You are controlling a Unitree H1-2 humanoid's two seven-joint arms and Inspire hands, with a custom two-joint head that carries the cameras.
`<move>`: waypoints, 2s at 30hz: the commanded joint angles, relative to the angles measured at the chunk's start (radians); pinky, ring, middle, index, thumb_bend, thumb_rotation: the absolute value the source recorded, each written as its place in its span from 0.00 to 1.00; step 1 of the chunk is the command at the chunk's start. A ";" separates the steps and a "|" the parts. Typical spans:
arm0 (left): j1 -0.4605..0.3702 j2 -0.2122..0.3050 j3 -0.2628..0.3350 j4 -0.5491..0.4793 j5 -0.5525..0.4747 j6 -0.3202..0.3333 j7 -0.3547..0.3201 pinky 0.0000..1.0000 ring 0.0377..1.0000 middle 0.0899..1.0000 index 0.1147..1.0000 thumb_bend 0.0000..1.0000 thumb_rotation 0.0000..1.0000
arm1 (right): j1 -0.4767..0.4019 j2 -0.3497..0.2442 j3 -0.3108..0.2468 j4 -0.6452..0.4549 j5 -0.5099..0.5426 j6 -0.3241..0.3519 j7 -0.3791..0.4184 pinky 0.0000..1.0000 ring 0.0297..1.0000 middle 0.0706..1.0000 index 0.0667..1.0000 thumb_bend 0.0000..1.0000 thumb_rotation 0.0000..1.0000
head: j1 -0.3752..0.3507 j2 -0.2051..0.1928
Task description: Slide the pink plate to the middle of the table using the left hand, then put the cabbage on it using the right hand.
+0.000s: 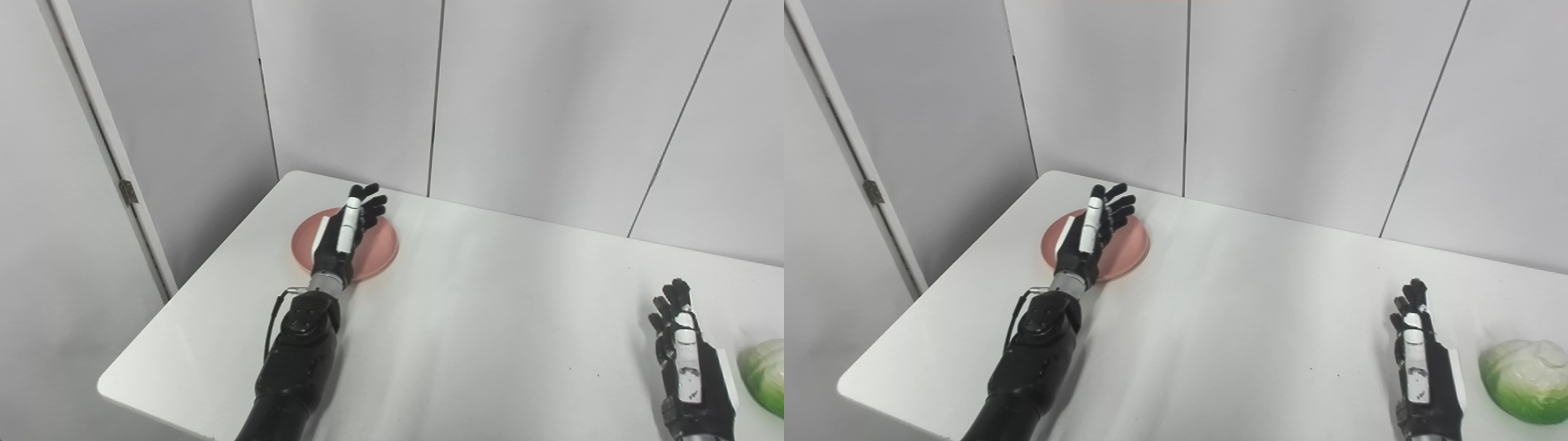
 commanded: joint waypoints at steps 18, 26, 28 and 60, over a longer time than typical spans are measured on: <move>-0.167 0.227 0.050 0.279 0.044 -0.208 0.124 0.75 0.73 0.71 0.70 0.73 1.00 | 0.044 -0.024 -0.013 0.010 0.026 -0.002 0.033 1.00 1.00 1.00 1.00 0.54 0.96 | 0.003 -0.015; -0.200 0.249 0.031 0.395 0.058 -0.252 0.152 0.77 0.77 0.75 0.74 0.72 1.00 | 0.048 -0.026 -0.011 0.004 0.017 -0.004 0.029 1.00 1.00 1.00 1.00 0.55 0.97 | 0.007 -0.013; -0.210 0.249 0.018 0.426 0.061 -0.252 0.151 0.78 0.77 0.75 0.74 0.73 1.00 | 0.050 -0.027 -0.010 -0.001 0.016 0.001 0.029 1.00 1.00 1.00 1.00 0.56 0.97 | 0.007 -0.012; -0.290 0.064 -0.052 0.565 -0.040 -0.226 -0.070 0.86 0.81 0.76 0.75 0.86 1.00 | 0.062 -0.007 -0.004 -0.031 -0.001 0.001 0.012 1.00 1.00 1.00 1.00 0.53 0.95 | -0.064 0.041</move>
